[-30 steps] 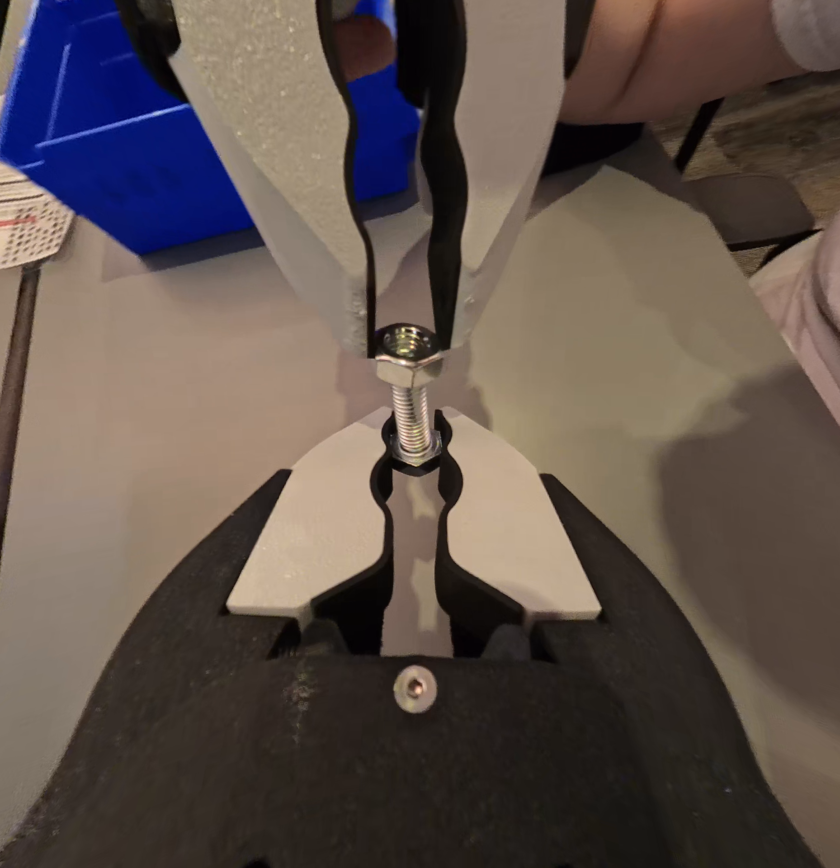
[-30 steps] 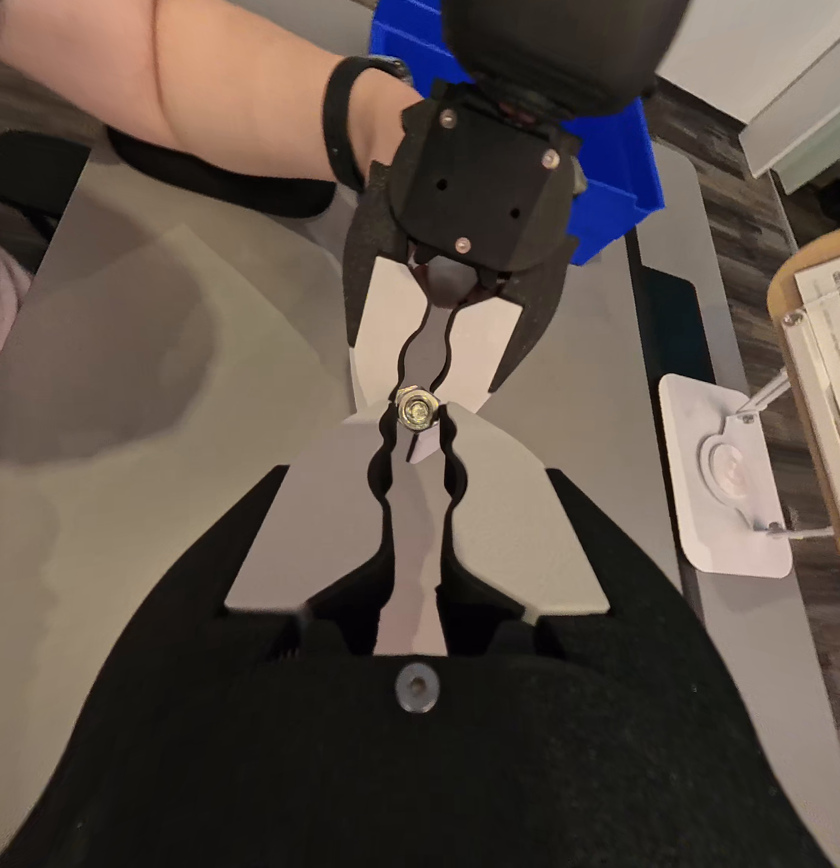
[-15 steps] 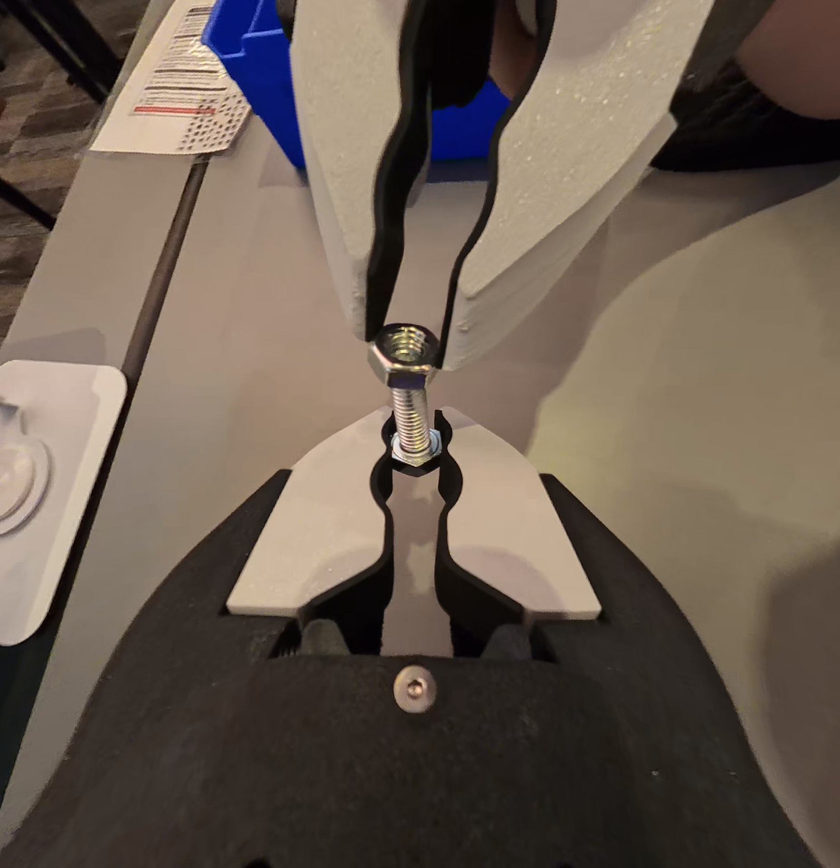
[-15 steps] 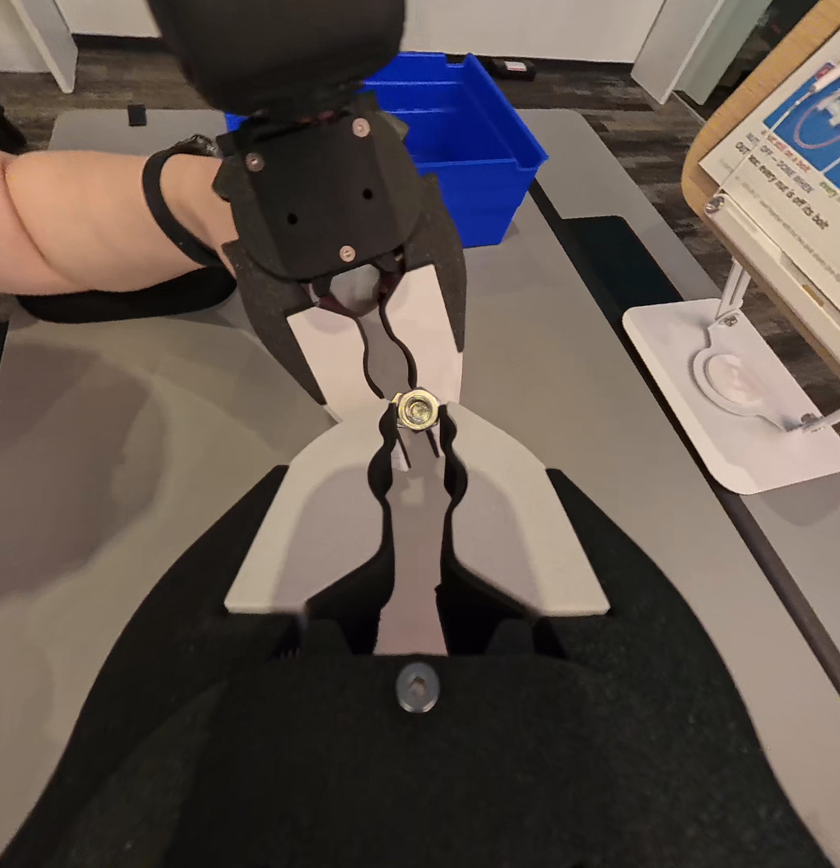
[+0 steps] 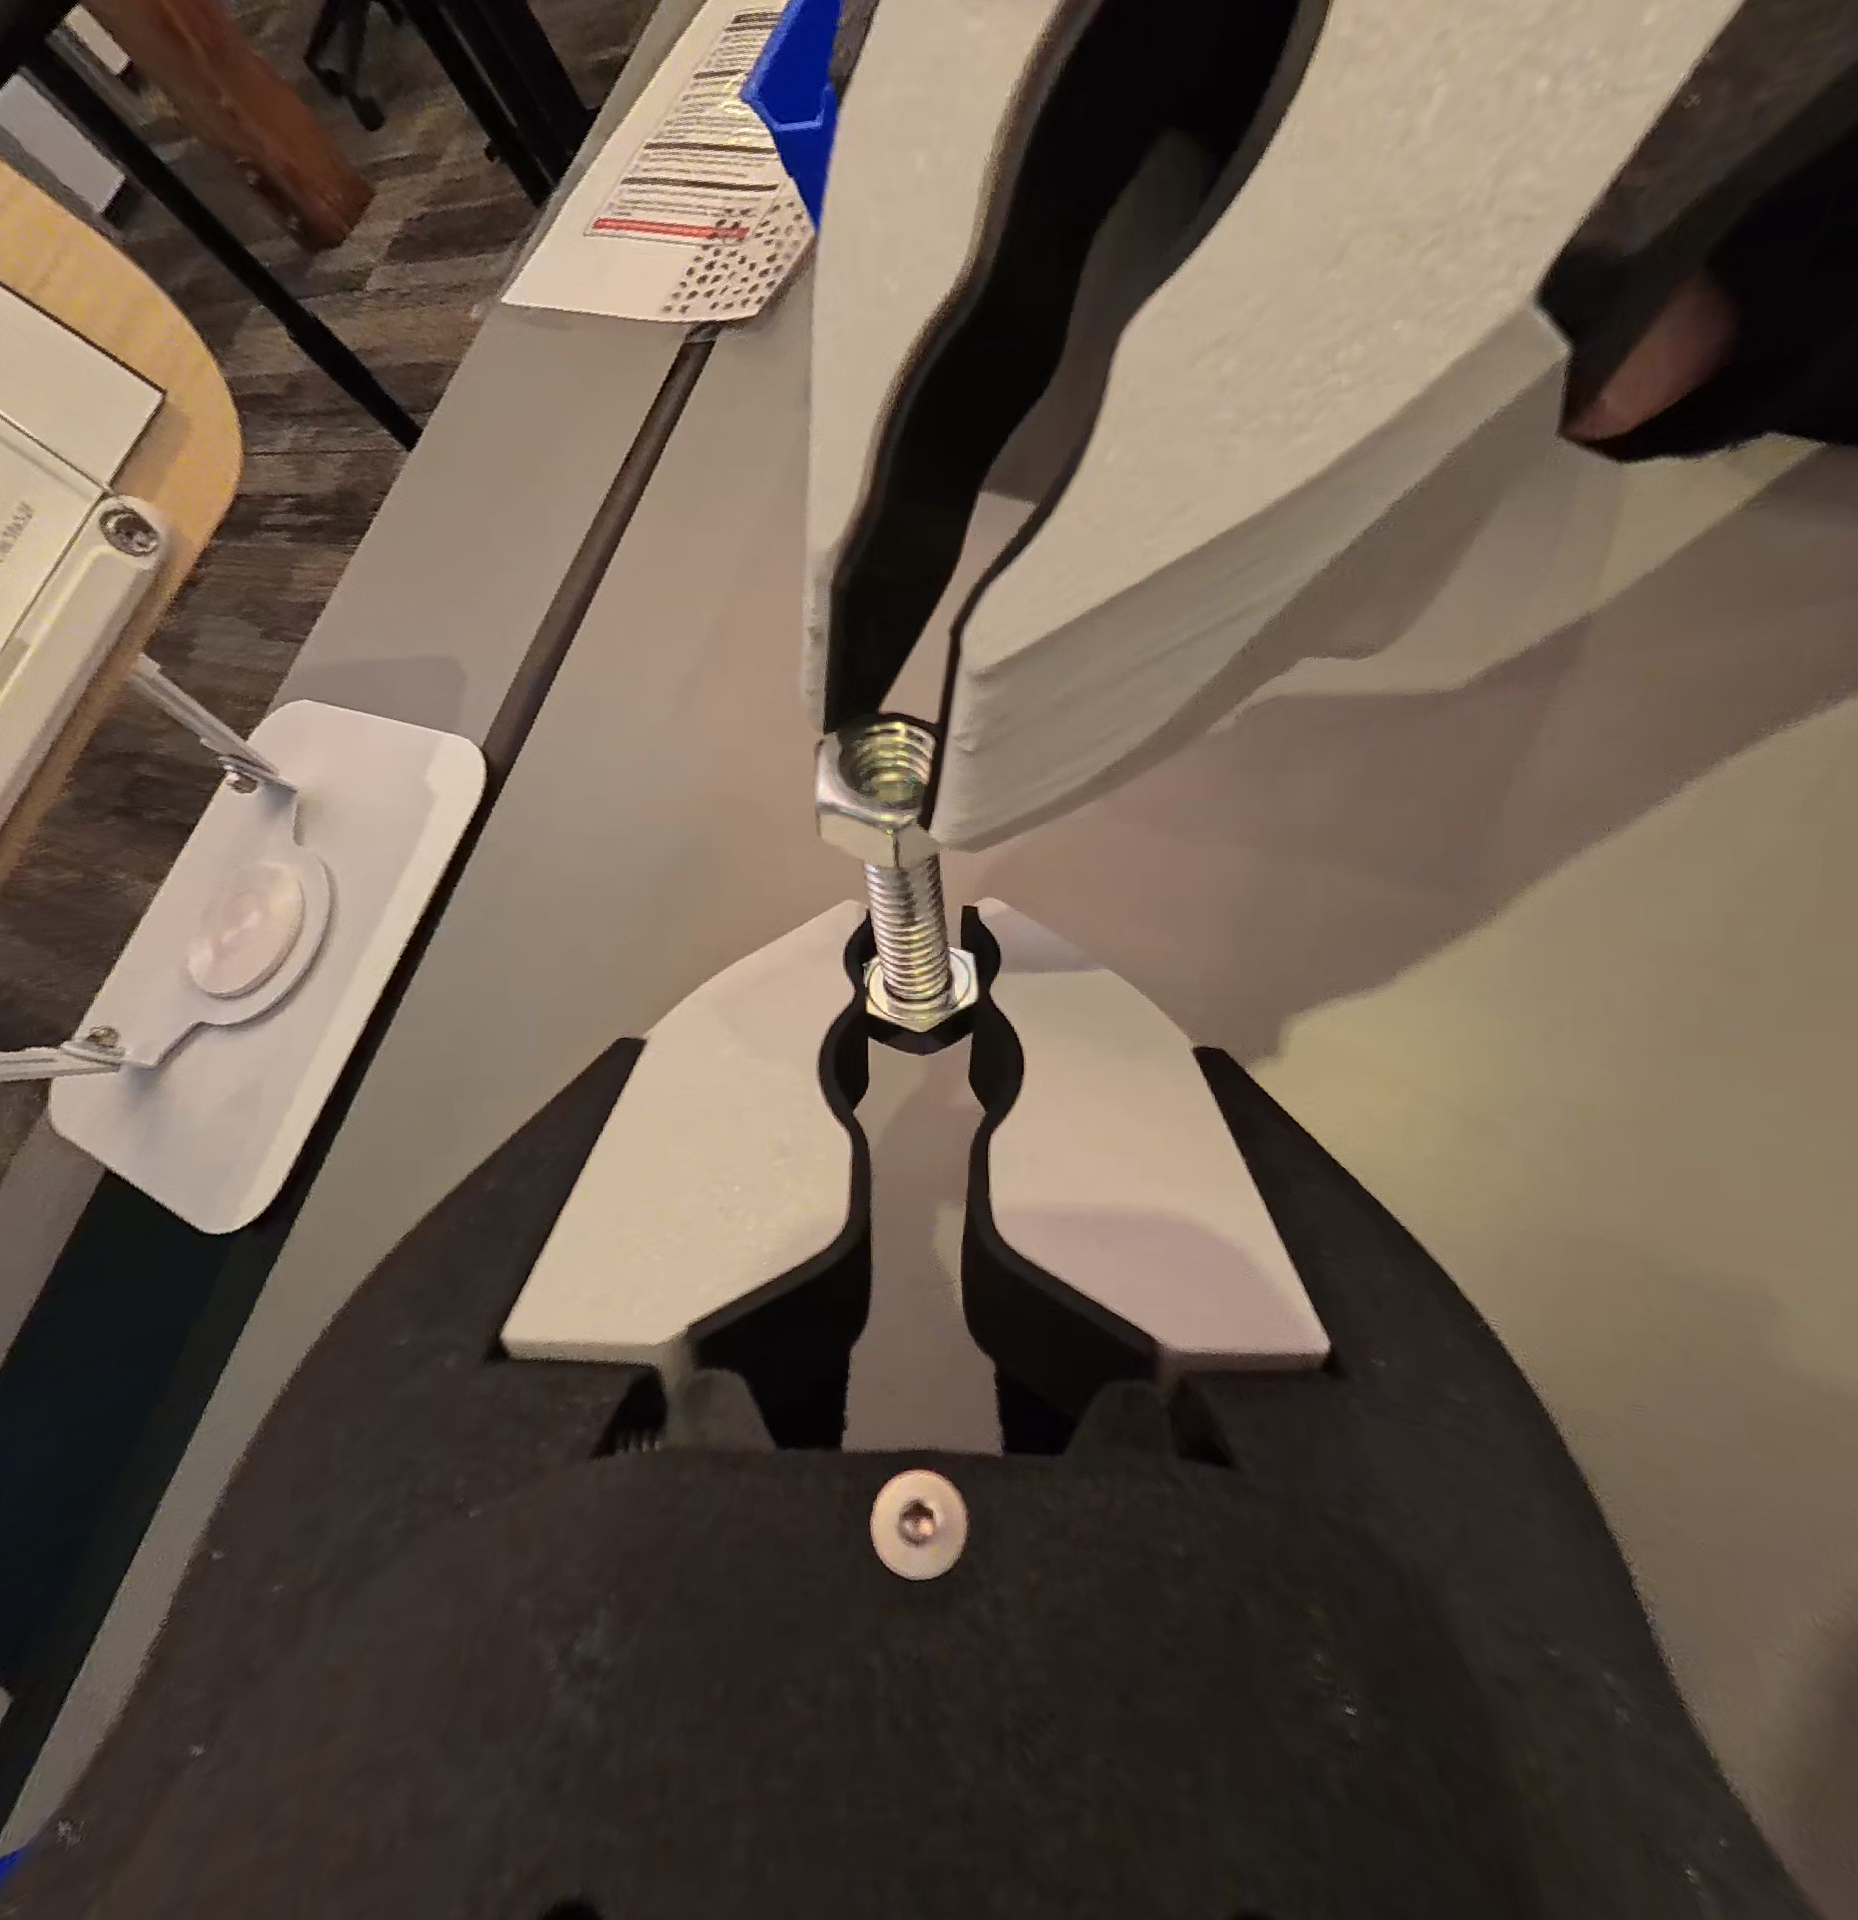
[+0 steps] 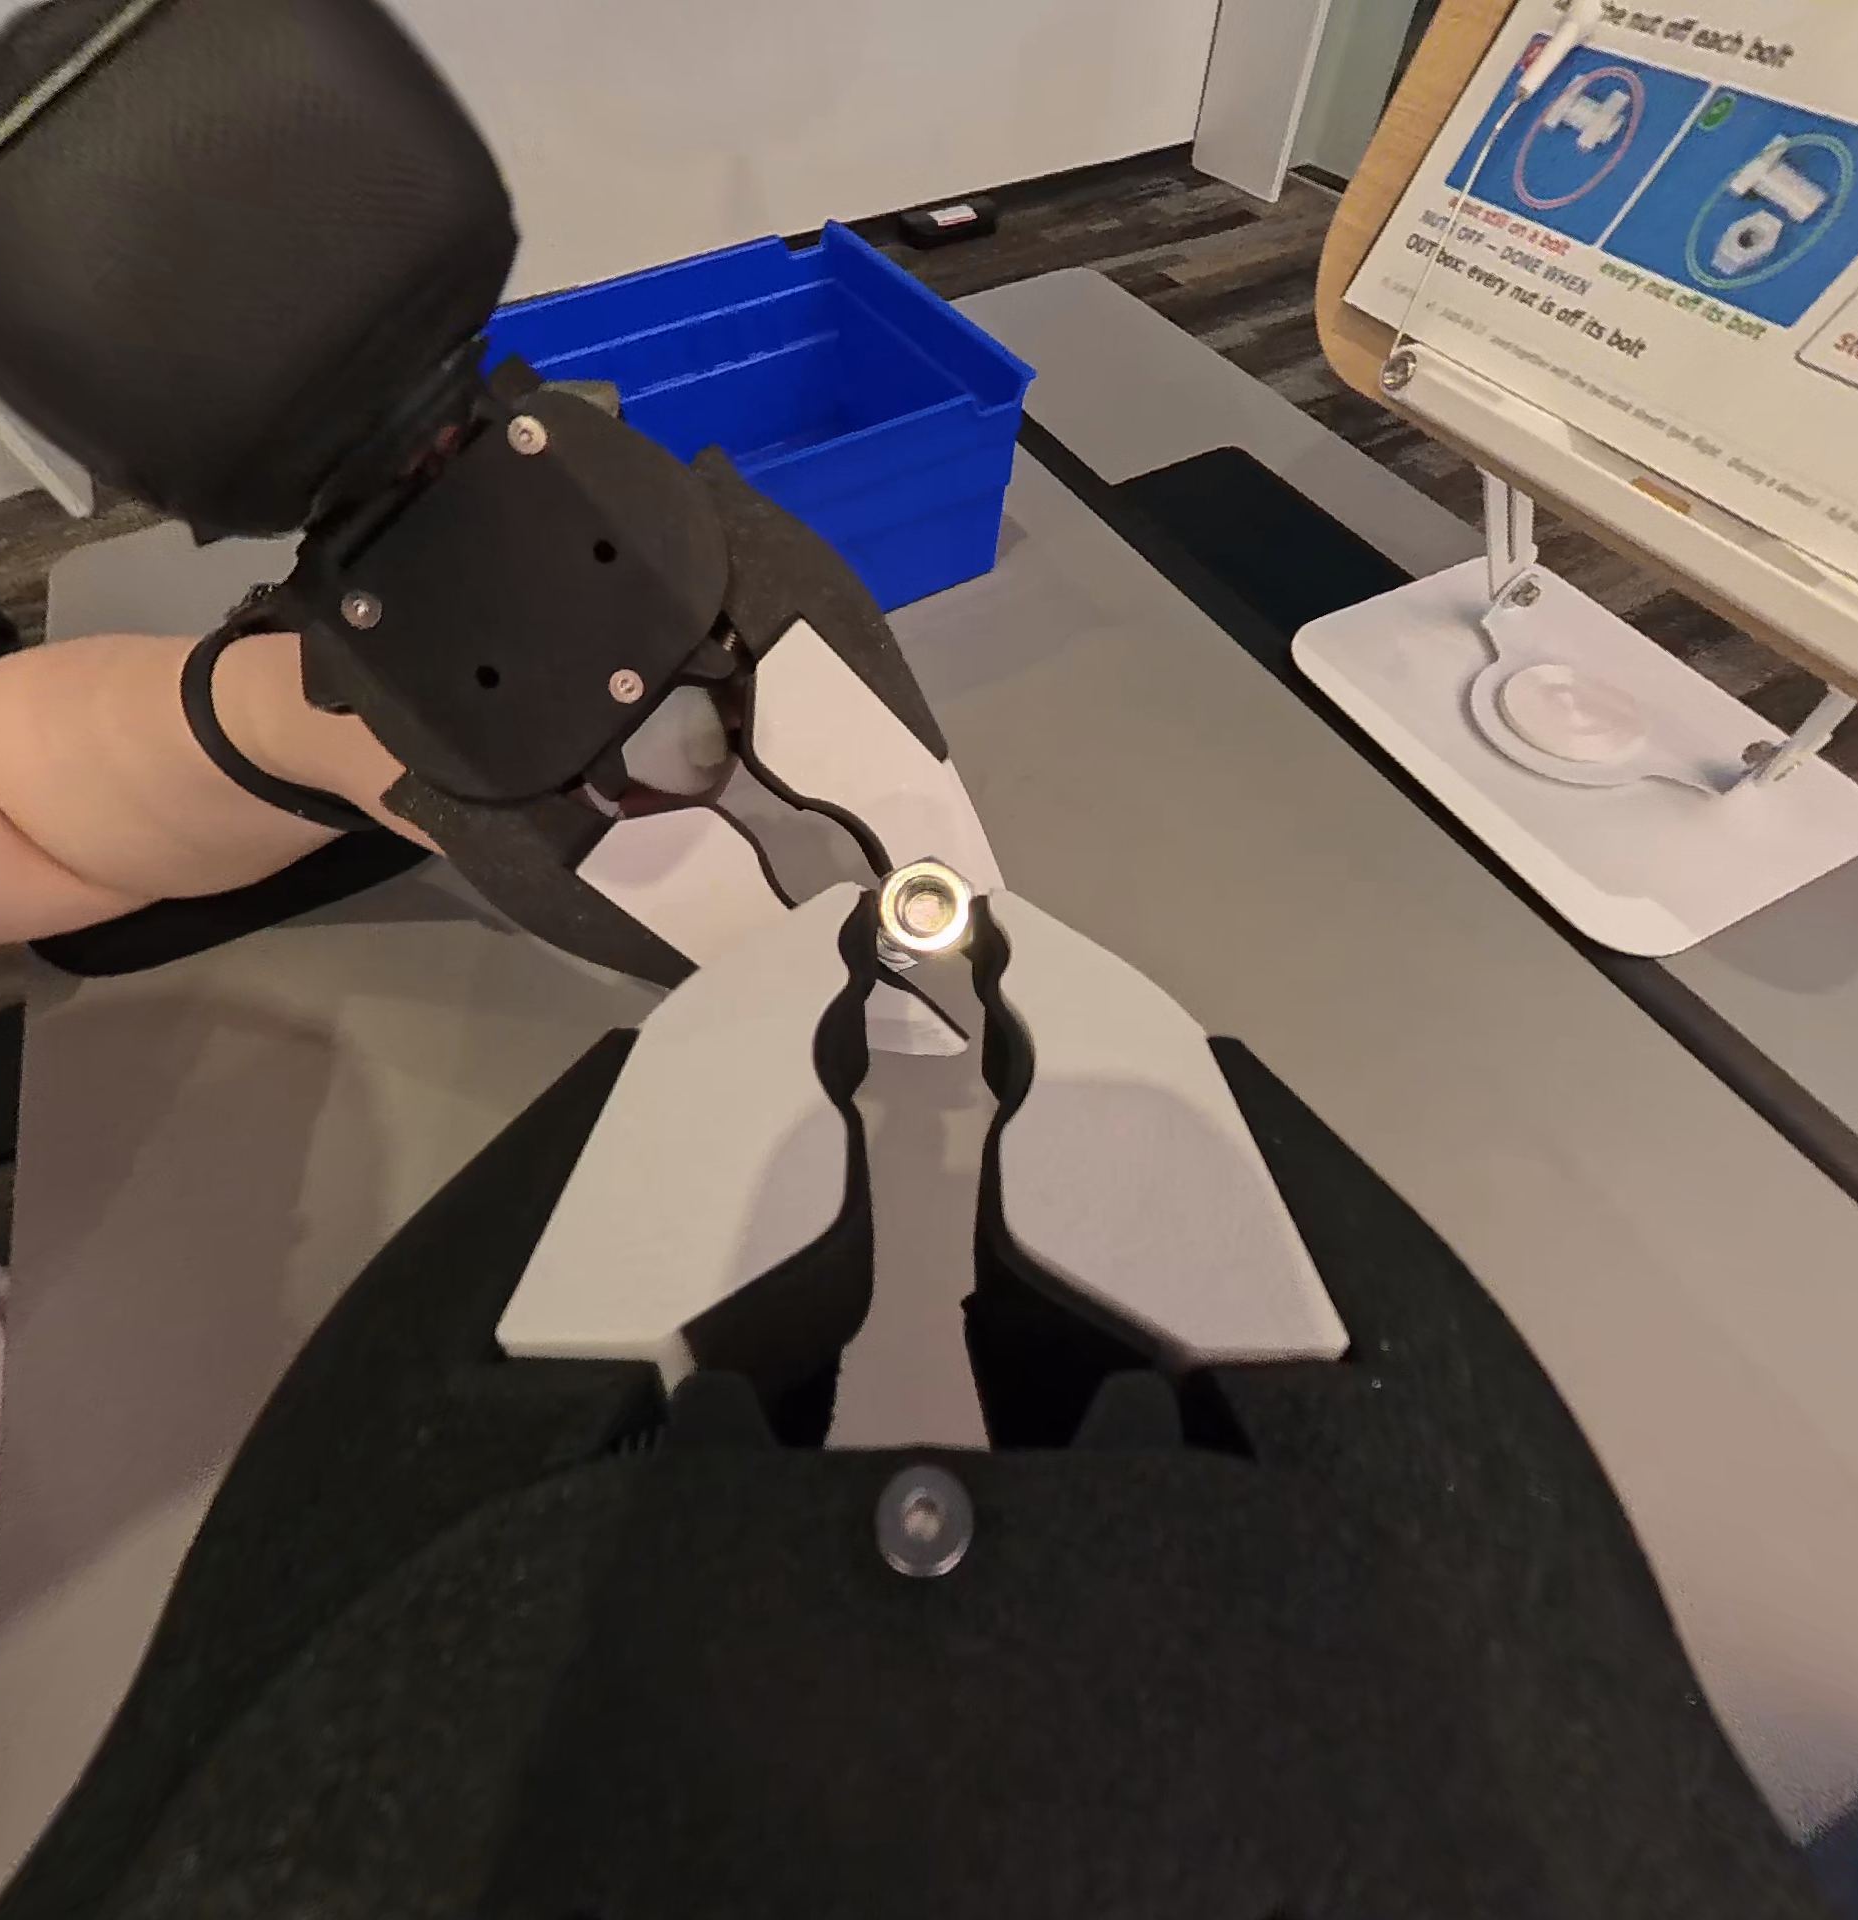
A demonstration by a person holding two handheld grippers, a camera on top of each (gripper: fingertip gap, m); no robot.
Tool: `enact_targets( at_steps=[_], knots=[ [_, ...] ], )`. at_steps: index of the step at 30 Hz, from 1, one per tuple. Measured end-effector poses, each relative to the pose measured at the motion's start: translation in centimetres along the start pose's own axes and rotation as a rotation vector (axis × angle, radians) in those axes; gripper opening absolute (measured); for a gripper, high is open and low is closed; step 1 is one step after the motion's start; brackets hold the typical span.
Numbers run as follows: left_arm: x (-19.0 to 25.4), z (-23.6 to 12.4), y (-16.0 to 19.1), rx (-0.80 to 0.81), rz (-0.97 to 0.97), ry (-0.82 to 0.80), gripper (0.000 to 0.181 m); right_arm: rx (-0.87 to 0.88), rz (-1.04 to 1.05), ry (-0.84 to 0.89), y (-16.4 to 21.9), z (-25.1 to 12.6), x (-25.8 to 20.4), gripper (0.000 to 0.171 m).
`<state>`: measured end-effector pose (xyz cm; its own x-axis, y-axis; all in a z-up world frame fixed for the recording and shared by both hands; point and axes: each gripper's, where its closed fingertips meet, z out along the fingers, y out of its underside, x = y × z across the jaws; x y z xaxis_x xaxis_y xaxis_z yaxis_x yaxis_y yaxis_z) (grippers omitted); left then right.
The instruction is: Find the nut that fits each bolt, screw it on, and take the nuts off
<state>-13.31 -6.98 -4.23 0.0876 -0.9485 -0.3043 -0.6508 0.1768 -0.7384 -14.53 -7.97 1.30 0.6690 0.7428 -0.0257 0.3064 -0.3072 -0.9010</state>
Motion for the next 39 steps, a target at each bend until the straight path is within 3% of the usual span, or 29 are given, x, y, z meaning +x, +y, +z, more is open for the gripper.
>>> enact_targets(
  at_steps=[10,20,28,39],
  knots=[
    [-0.1,-0.2,-1.0,0.054,0.053,-0.061,0.014,-0.001,0.062,-0.036,-0.3,-0.8,-0.2,0.017],
    [1.6,-0.5,-3.0,0.22,0.023,0.06,0.014,-0.022,0.019,-0.105,-0.8,-2.2,-1.2,0.017],
    [2.4,-0.4,-3.5,0.262,0.047,0.083,0.014,-0.093,-0.099,-0.089,-0.4,-2.8,-1.6,0.017],
    [4.7,-1.5,-4.9,0.379,0.093,0.217,0.014,-0.082,-0.189,-0.244,-0.5,-4.3,-3.4,0.017]
  ],
)
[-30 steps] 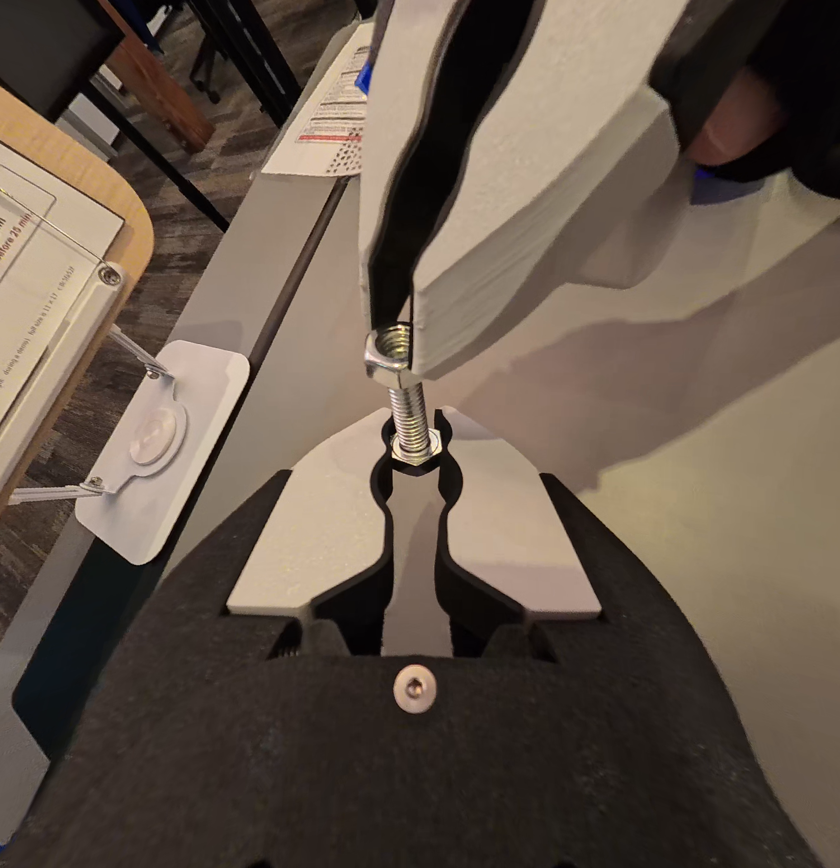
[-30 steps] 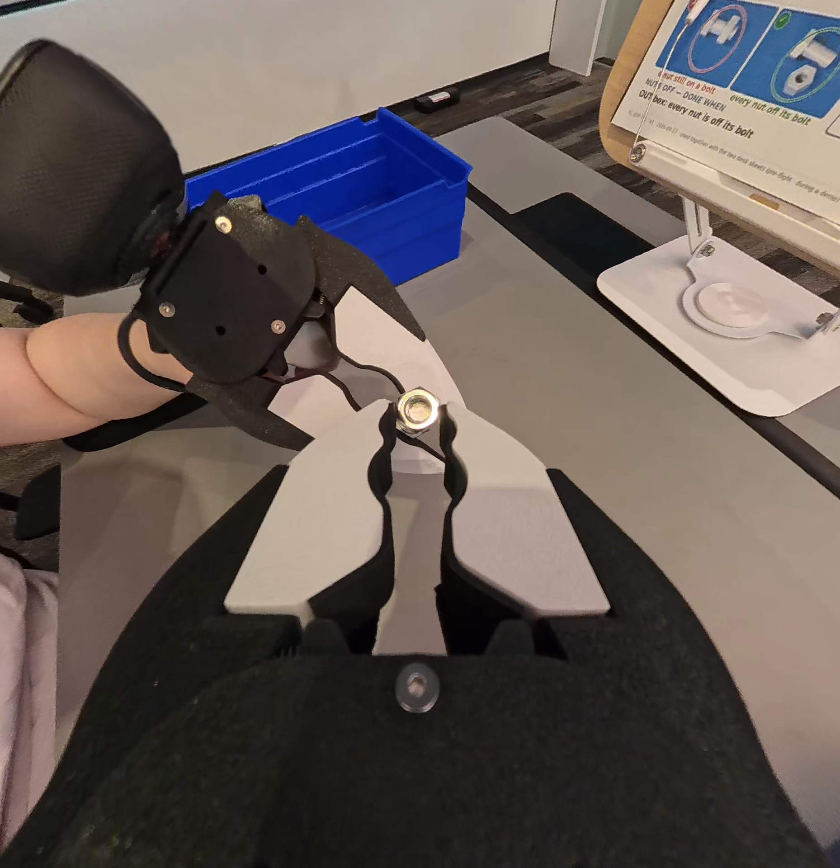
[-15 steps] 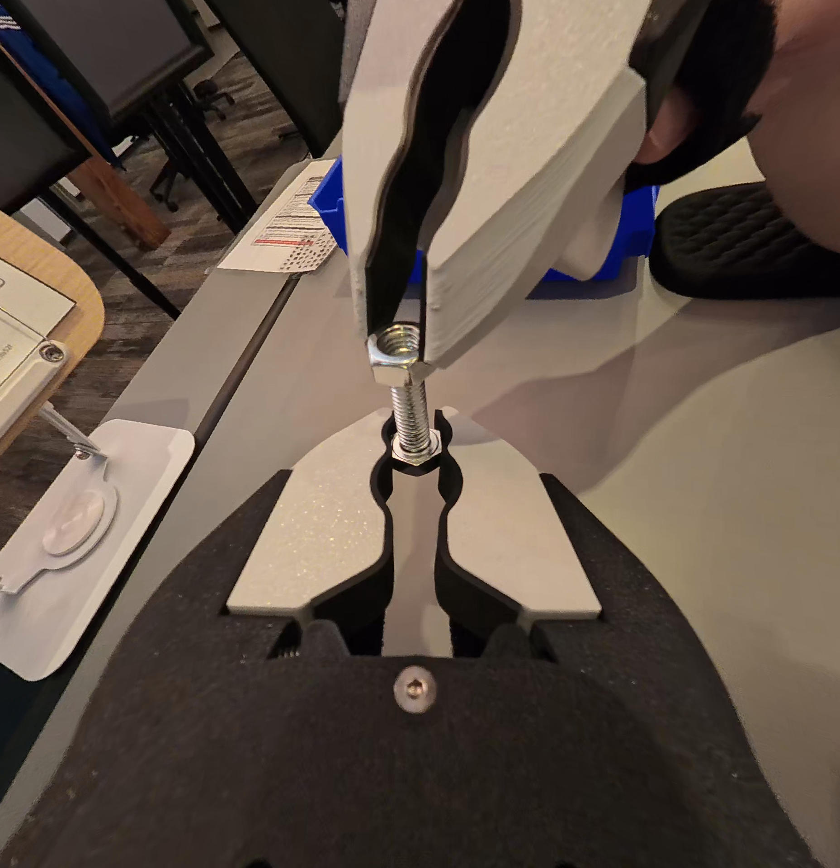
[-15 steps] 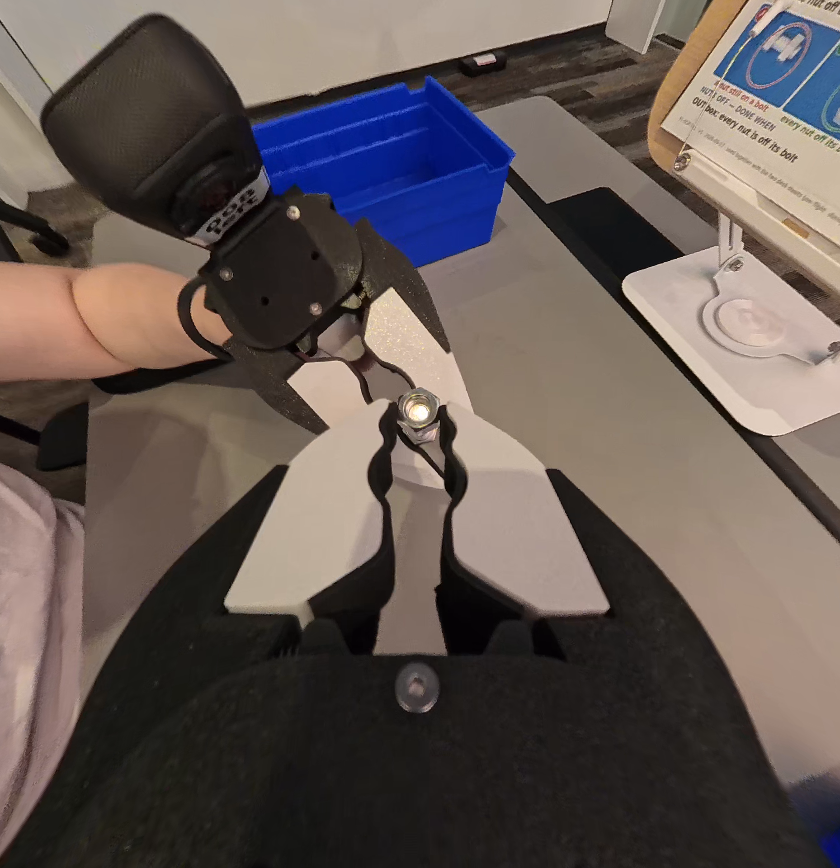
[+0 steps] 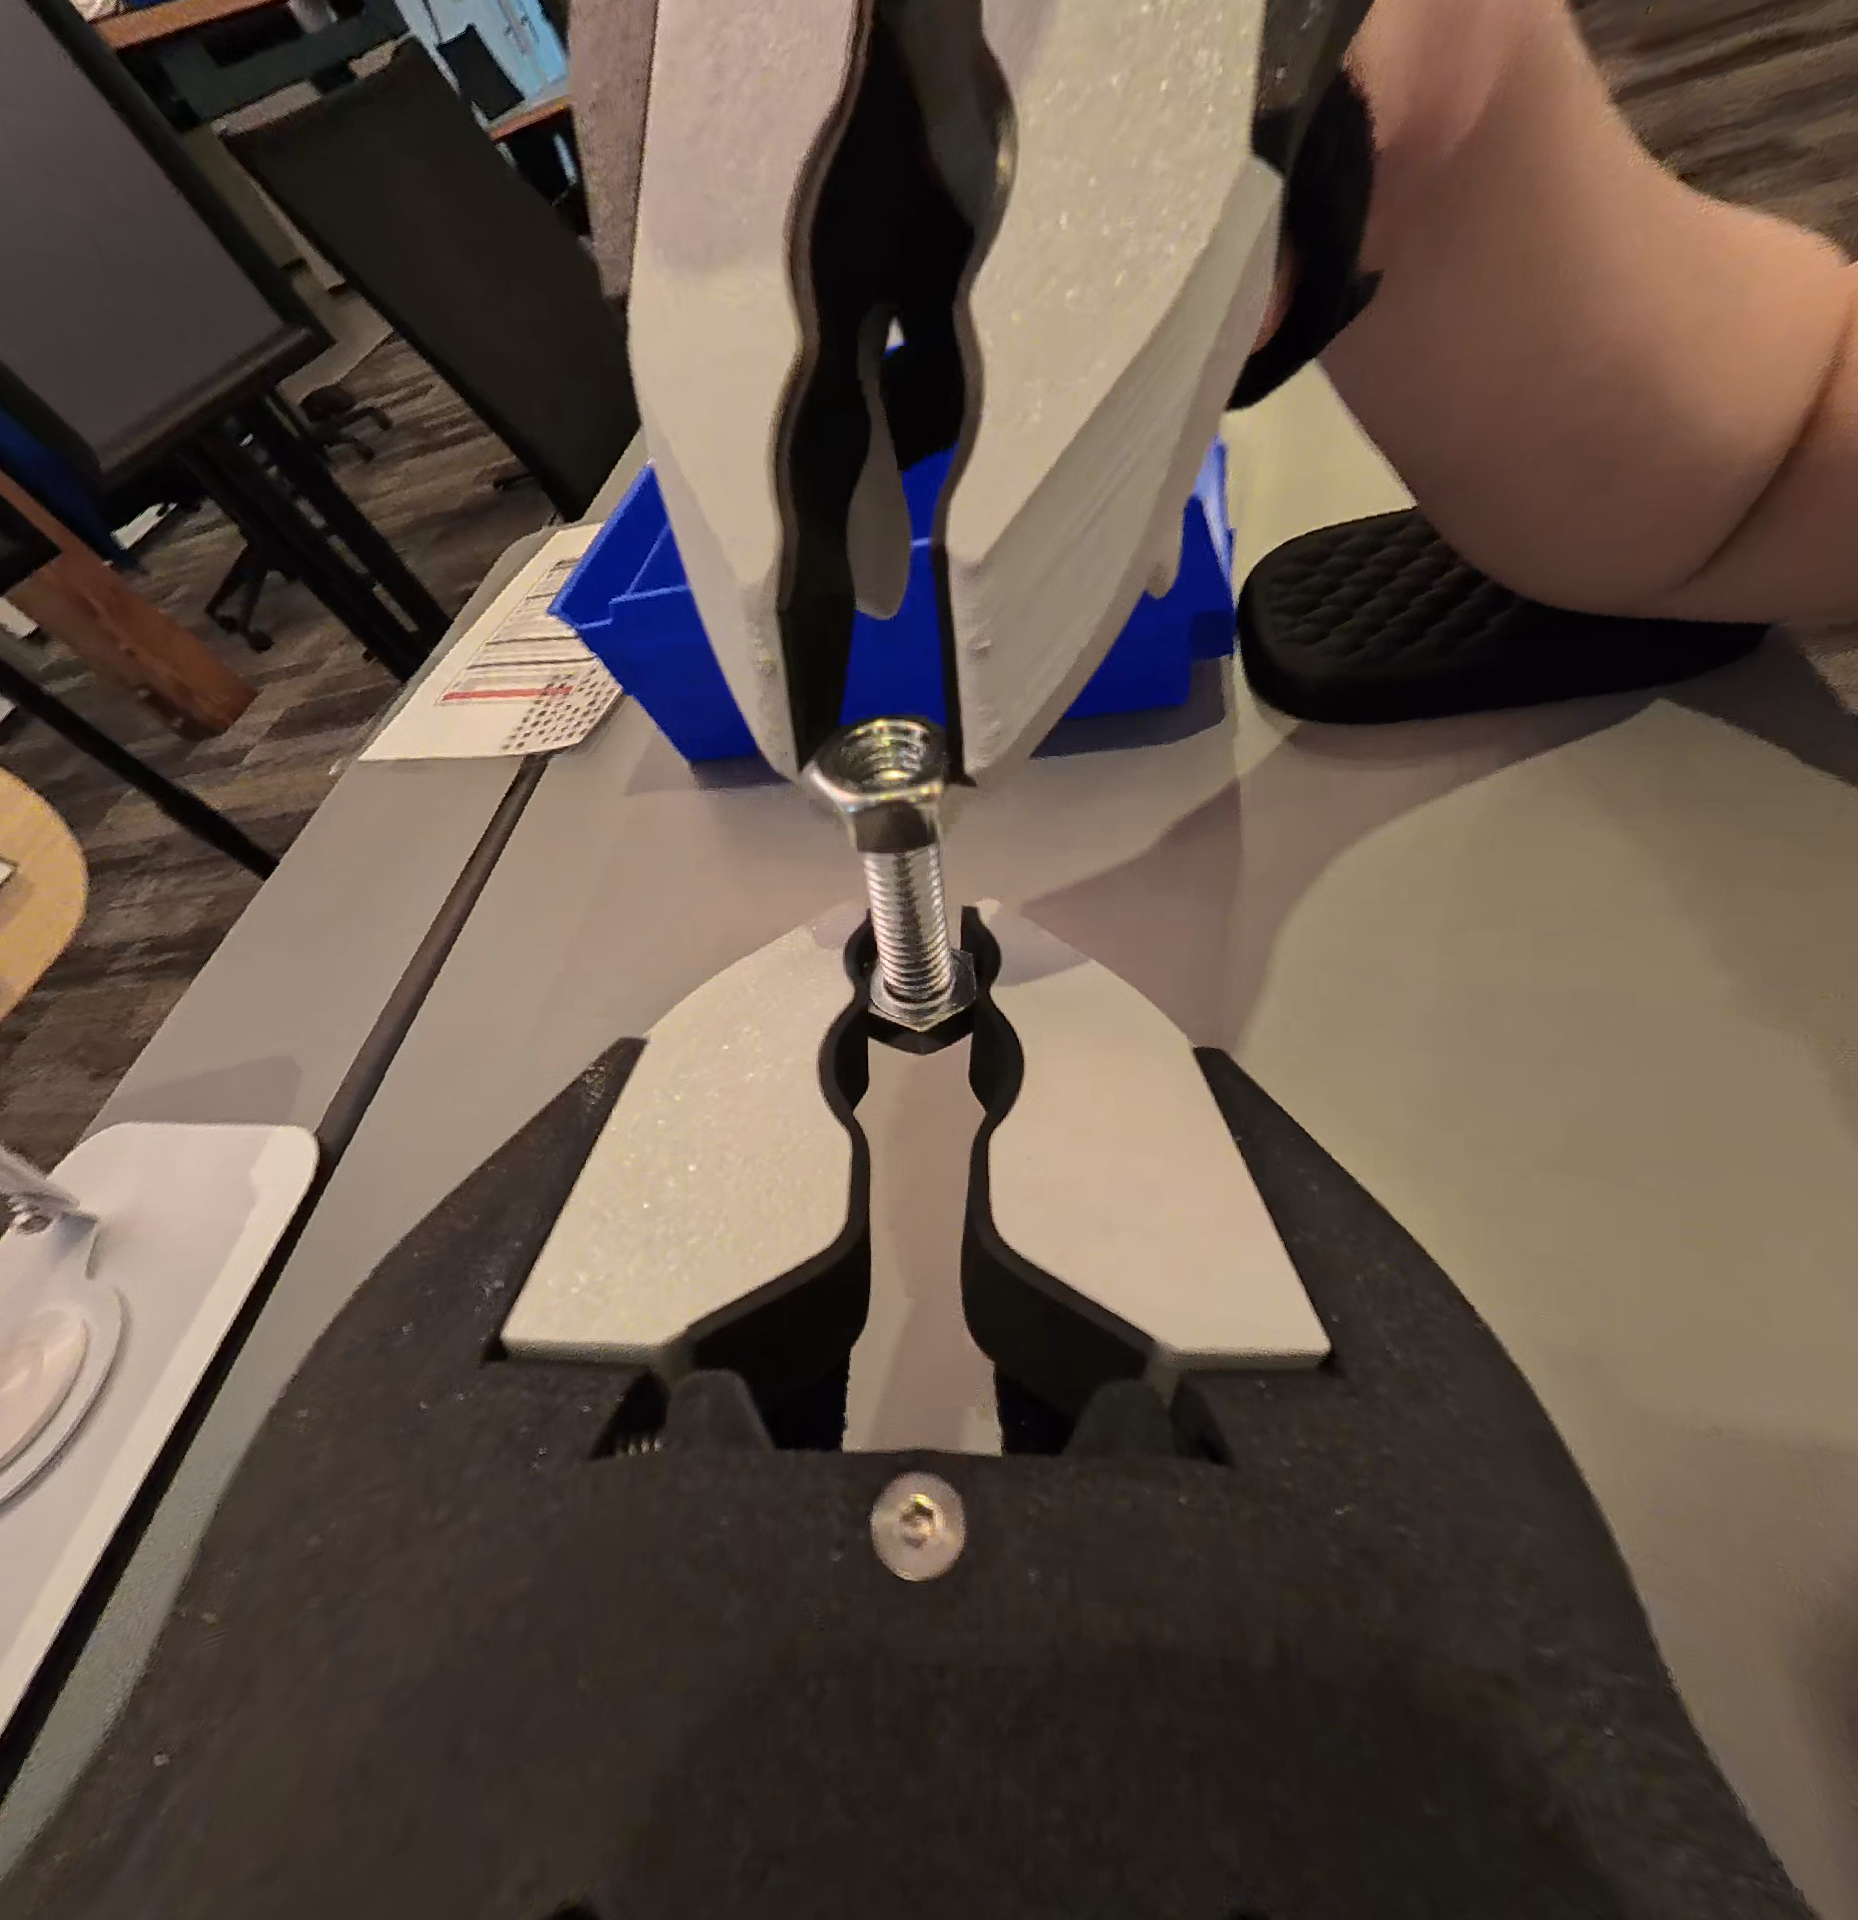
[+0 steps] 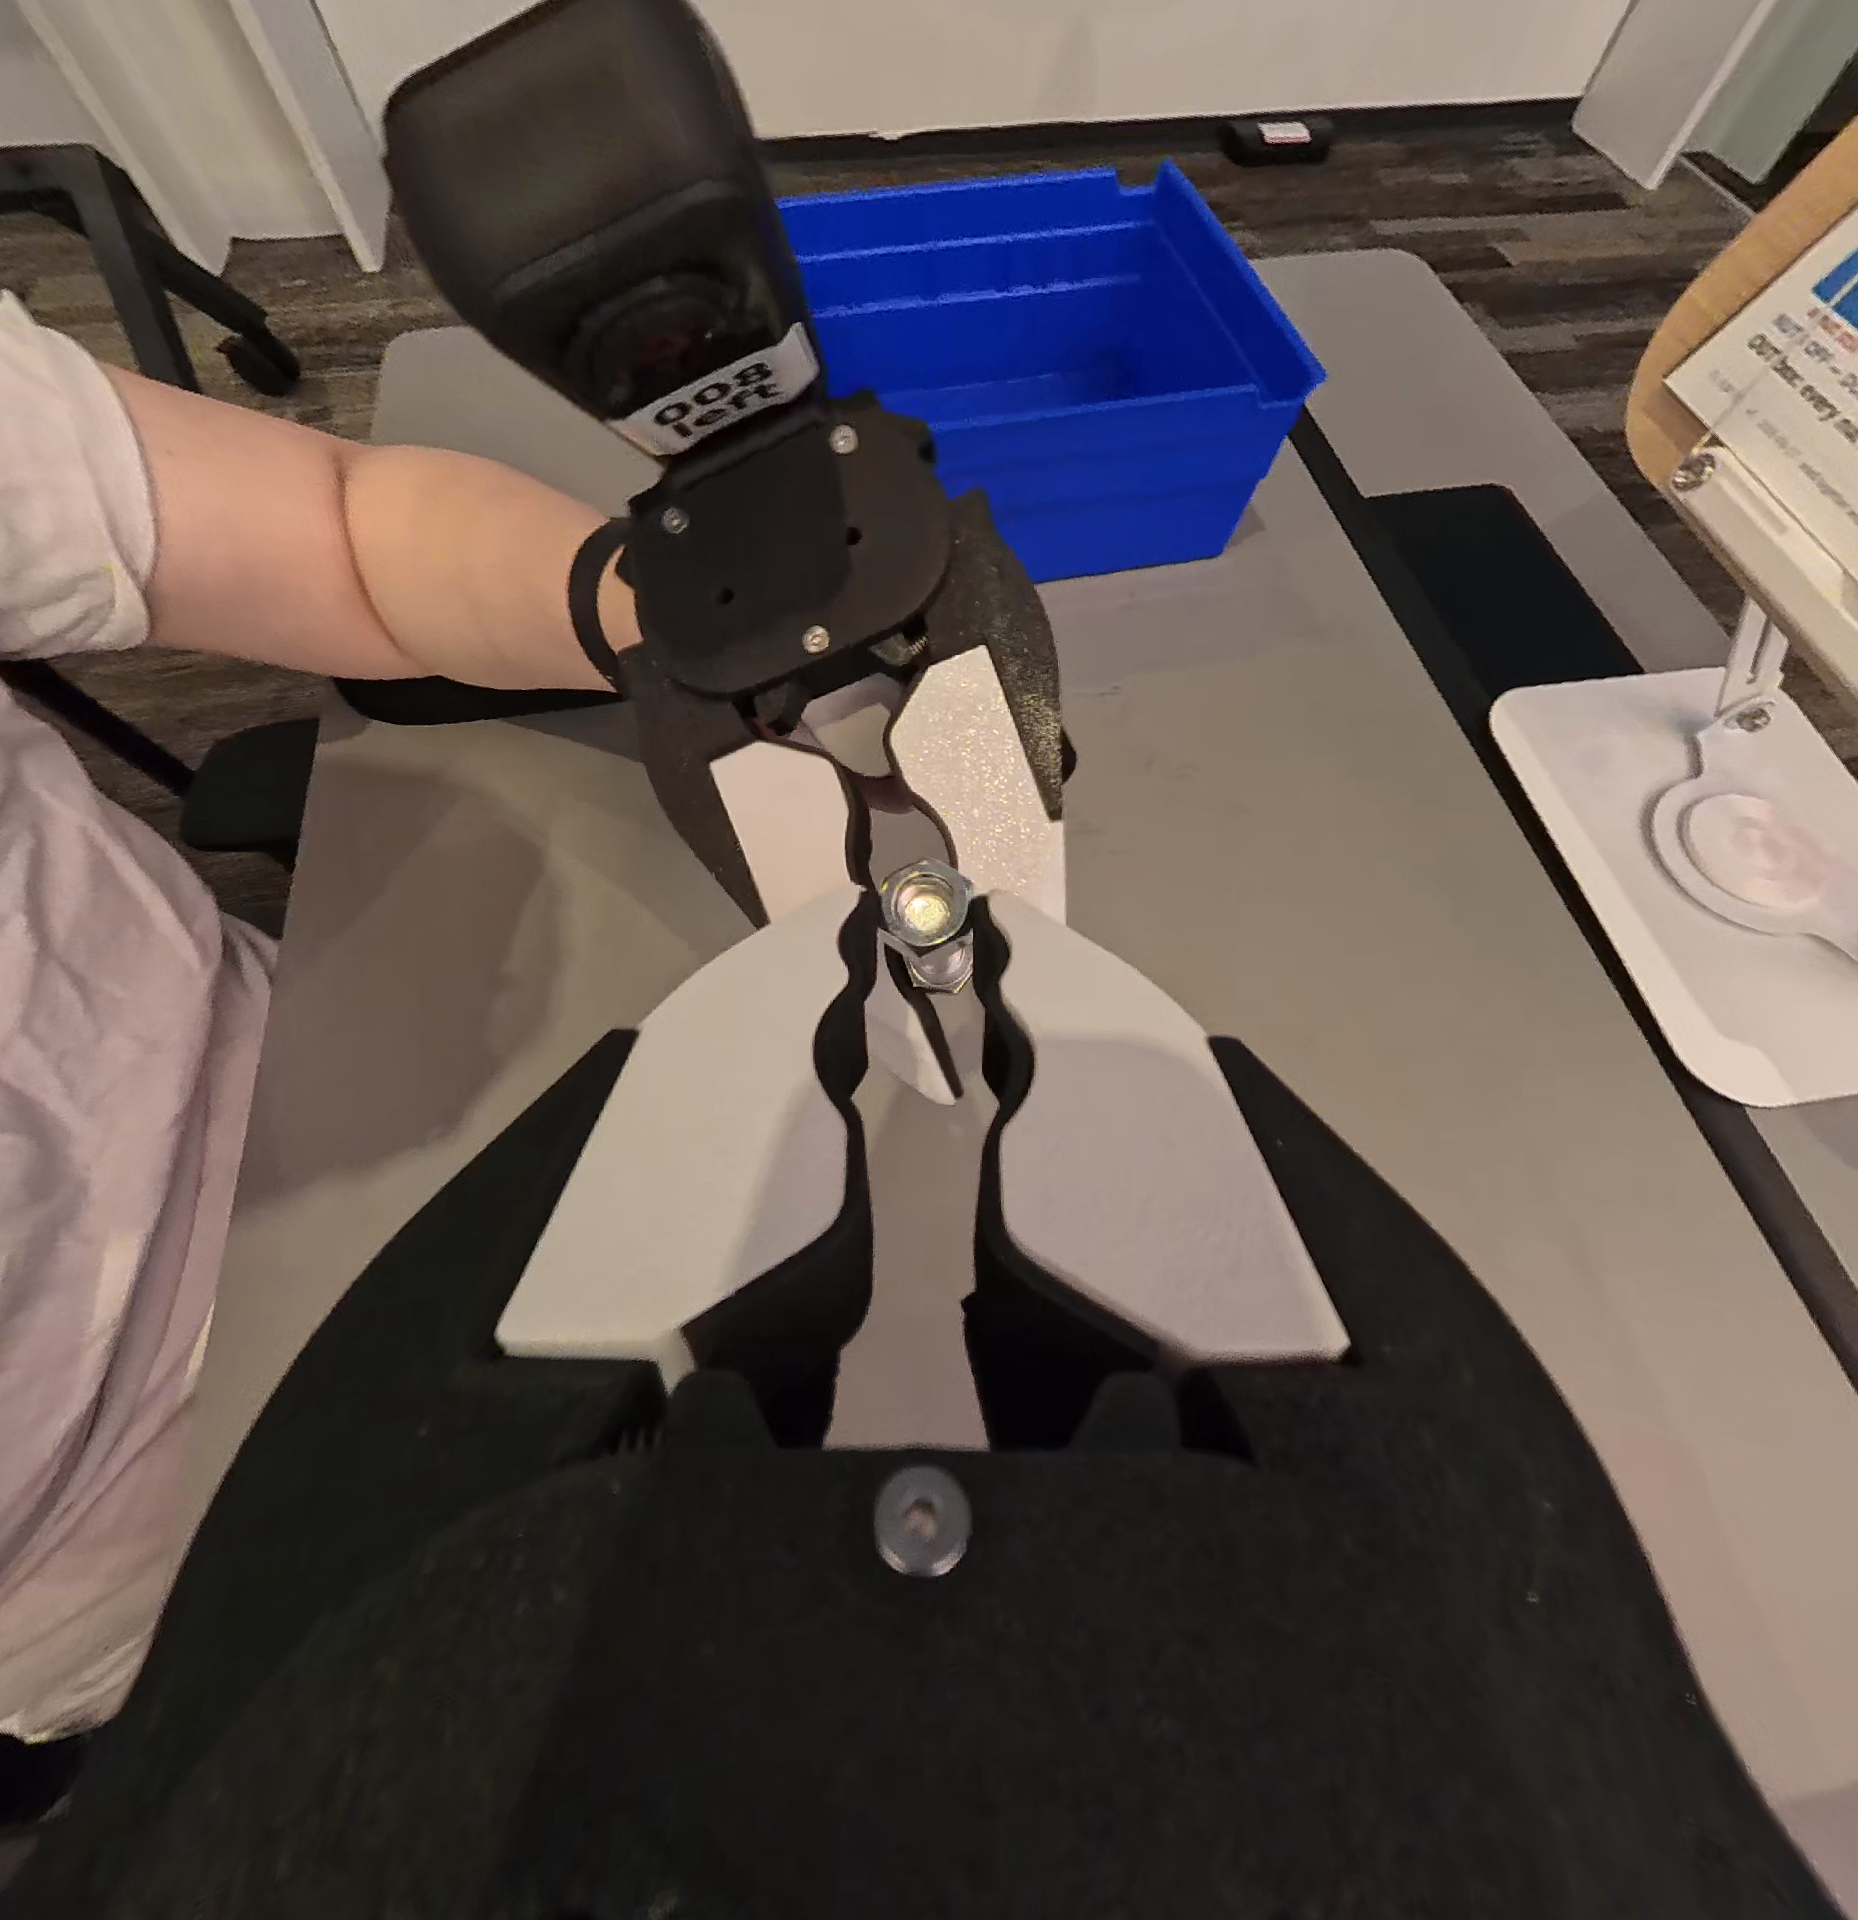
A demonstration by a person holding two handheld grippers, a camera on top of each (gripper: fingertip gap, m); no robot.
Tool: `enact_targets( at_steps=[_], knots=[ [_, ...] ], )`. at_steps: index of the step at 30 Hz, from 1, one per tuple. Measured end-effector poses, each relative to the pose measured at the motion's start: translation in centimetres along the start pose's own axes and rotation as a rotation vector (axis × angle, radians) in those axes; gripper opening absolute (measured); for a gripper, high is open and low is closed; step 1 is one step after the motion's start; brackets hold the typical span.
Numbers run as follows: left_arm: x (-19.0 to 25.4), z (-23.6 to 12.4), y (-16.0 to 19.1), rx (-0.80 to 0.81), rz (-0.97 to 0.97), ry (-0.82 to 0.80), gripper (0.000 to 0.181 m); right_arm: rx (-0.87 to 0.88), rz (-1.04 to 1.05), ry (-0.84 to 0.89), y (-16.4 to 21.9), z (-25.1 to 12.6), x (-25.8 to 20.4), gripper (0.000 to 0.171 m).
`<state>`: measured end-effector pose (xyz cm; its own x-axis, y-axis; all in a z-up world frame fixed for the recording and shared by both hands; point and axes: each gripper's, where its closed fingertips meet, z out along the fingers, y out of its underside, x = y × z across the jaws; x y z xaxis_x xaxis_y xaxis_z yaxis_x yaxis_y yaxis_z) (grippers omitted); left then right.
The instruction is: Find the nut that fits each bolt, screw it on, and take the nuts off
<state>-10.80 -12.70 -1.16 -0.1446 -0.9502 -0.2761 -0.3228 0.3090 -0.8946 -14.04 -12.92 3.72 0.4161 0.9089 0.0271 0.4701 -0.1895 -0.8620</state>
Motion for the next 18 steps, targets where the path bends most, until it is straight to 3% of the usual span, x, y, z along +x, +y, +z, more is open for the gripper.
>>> enact_targets(
  at_steps=[10,18],
  knots=[
    [1.8,-0.2,-0.6,0.035,0.078,0.093,0.014,-0.003,-0.06,-0.108,0.1,-0.4,-1.8,0.017],
    [0.1,-0.6,-1.0,0.041,-0.011,0.009,0.014,0.068,-0.006,-0.021,-1.0,-0.2,-0.4,0.017]
  ],
)
